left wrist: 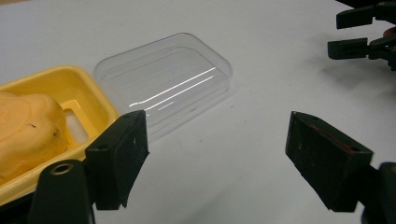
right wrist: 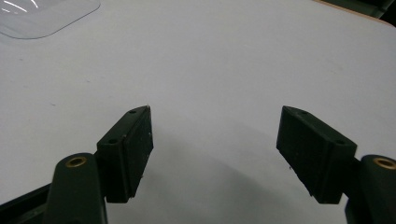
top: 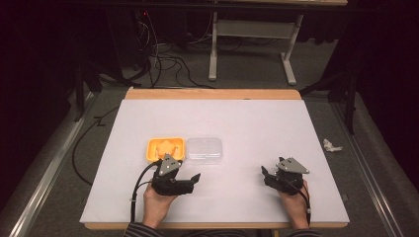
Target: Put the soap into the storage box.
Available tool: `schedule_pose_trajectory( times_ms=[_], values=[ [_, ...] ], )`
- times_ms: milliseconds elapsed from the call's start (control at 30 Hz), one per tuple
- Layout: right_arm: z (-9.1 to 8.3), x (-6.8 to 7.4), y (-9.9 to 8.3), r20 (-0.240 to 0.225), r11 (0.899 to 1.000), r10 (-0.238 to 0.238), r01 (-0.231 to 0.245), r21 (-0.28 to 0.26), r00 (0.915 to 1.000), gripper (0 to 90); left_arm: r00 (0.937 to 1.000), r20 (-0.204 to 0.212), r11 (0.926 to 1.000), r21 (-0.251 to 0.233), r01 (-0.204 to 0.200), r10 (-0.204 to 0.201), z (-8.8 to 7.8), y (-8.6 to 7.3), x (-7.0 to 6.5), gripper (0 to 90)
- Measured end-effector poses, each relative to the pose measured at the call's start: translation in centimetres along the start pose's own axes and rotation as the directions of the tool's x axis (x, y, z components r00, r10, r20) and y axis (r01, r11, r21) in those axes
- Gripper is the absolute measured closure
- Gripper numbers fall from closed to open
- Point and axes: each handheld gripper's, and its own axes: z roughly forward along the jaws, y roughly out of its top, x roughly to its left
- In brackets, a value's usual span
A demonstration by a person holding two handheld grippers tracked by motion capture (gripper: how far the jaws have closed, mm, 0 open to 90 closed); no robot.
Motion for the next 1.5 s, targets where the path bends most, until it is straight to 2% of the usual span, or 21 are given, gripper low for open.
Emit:
schedule_pose_trajectory(
  times_ms=[267,433,500,667,800,867,1500],
  values=[
    [0.0,0.0,0.0,-0.003,1.0,-0.001,0.001,0.007,1.0,27.6,1.0,-0.006,0.9997,0.024,0.0,0.0,0.2,-0.9,0.4,20.7],
    [0.0,0.0,0.0,-0.003,1.0,-0.012,0.012,0.012,0.9999,27.7,0.9999,-0.012,0.9999,0.012,-0.003,0.003,0.3,-1.4,0.6,20.7],
    [0.0,0.0,0.0,-0.001,1.0,-0.012,0.012,0.011,0.9999,27.7,0.9998,-0.017,0.9997,0.022,-0.007,0.007,0.3,-1.6,0.8,20.5],
    [0.0,0.0,0.0,-0.002,1.0,-0.013,0.013,0.012,0.9999,27.7,0.9995,-0.025,0.9997,0.008,0.021,-0.021,0.5,-1.8,1.2,20.7],
    [0.0,0.0,0.0,-0.001,1.0,-0.013,0.013,0.012,0.9999,27.7,0.9994,-0.033,0.9998,0.015,0.012,-0.012,0.7,-2.1,1.5,20.9],
    [0.0,0.0,0.0,0.0,1.0,-0.011,0.011,0.01,0.9999,27.7,0.9991,-0.036,0.9997,0.008,0.021,-0.021,0.8,-2.3,1.6,20.9],
    [0.0,0.0,0.0,0.0,1.0,-0.011,0.011,0.01,0.9999,27.7,0.9981,-0.053,0.9993,-0.012,-0.034,0.034,1.8,-3.2,2.1,21.0]
  ],
)
